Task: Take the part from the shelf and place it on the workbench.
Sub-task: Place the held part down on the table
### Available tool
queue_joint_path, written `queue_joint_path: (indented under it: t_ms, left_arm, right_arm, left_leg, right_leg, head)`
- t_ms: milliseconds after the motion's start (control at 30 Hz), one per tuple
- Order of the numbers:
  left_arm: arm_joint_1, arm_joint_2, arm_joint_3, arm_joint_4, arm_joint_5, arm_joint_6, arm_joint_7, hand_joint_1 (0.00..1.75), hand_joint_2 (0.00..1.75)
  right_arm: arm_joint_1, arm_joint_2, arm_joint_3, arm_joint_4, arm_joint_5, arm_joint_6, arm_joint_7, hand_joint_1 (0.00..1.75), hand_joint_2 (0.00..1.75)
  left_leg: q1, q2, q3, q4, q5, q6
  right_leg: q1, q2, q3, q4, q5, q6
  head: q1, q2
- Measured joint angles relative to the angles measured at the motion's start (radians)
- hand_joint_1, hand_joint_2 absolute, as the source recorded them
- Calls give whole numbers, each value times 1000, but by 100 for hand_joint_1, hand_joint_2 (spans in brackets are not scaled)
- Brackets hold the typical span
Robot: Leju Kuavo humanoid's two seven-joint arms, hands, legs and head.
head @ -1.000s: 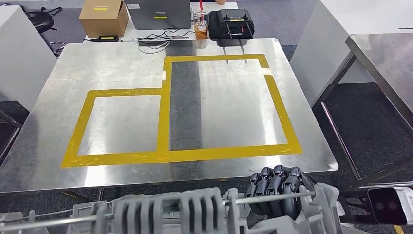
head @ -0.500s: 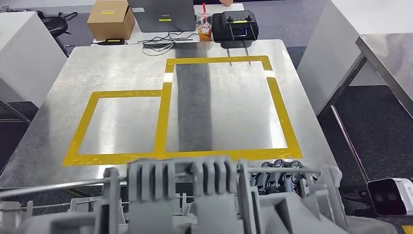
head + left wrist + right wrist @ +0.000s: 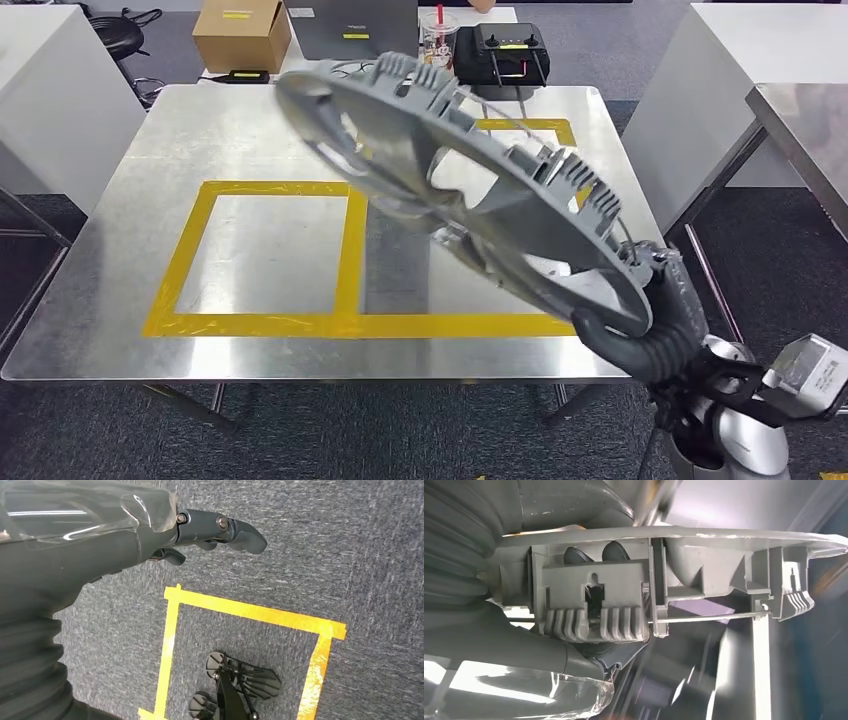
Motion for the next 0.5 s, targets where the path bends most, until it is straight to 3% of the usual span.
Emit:
queue_joint_path:
  t_ms: [67, 100, 133, 200, 233, 300, 400, 433, 500]
  left_arm:
    - [3, -4, 0, 0, 6, 2, -2, 0, 175]
    - [4, -6, 0, 0, 8, 2, -3, 0, 175]
    - [5, -8, -1, 0, 9, 3, -4, 0, 175]
    - [6, -12, -1, 0, 10, 2, -5, 0, 175]
    - [6, -14, -1, 0, 10, 2, -5, 0, 175]
    - [8, -15, -2, 0, 10, 2, -6, 0, 175]
    - [9, -17, -2, 0, 10, 1, -6, 0, 175]
    - [9, -18, -2, 0, 10, 1, -6, 0, 175]
    - [9, -19, -2, 0, 10, 1, -6, 0, 175]
  right_arm:
    - [-13, -21, -40, 13, 76, -65, 5, 175, 175]
    - [-24, -37, -57, 22, 117, -100, 12, 175, 175]
    - [-36, -56, -76, 32, 156, -136, 22, 175, 175]
    - [-59, -104, -119, 53, 219, -198, 44, 175, 175]
    - [-67, -128, -142, 63, 239, -222, 51, 175, 175]
    - [-83, -167, -179, 81, 267, -253, 56, 175, 175]
    - [-101, -210, -214, 105, 281, -266, 59, 175, 175]
    - [-103, -220, -220, 111, 282, -267, 59, 175, 175]
    - [-105, -231, -224, 117, 285, -268, 60, 175, 175]
  left_leg:
    - [0, -3, -1, 0, -1, 2]
    - [0, -4, -1, 1, -1, 2]
    - [0, -6, -1, 2, -2, 1]
    - [0, -14, -1, 7, -5, -4]
    - [-1, -18, -3, 11, -8, -9]
    - [-5, -22, -8, 17, -12, -18]
    - [-1, -19, -12, 26, -21, -31]
    - [0, -14, -22, 49, -36, -36]
    - [2, -3, -75, 161, -93, -45]
  right_leg:
    - [-2, 0, -61, 113, -33, 4]
    - [-4, 0, -71, 124, -29, 11]
    - [-7, 0, -62, 96, -9, 22]
    - [-14, 0, -3, -40, 50, 40]
    - [-15, 0, 24, -99, 72, 40]
    - [-13, 2, 46, -148, 88, 28]
    - [-14, 2, 49, -148, 91, 9]
    - [-16, 2, 51, -150, 92, 4]
    - [-17, 2, 54, -150, 90, -4]
  head:
    - [0, 0]
    - [0, 0]
    - [0, 0]
    - [2, 0]
    - [2, 0]
    - [3, 0]
    - [2, 0]
    - [0, 0]
    - [-3, 0]
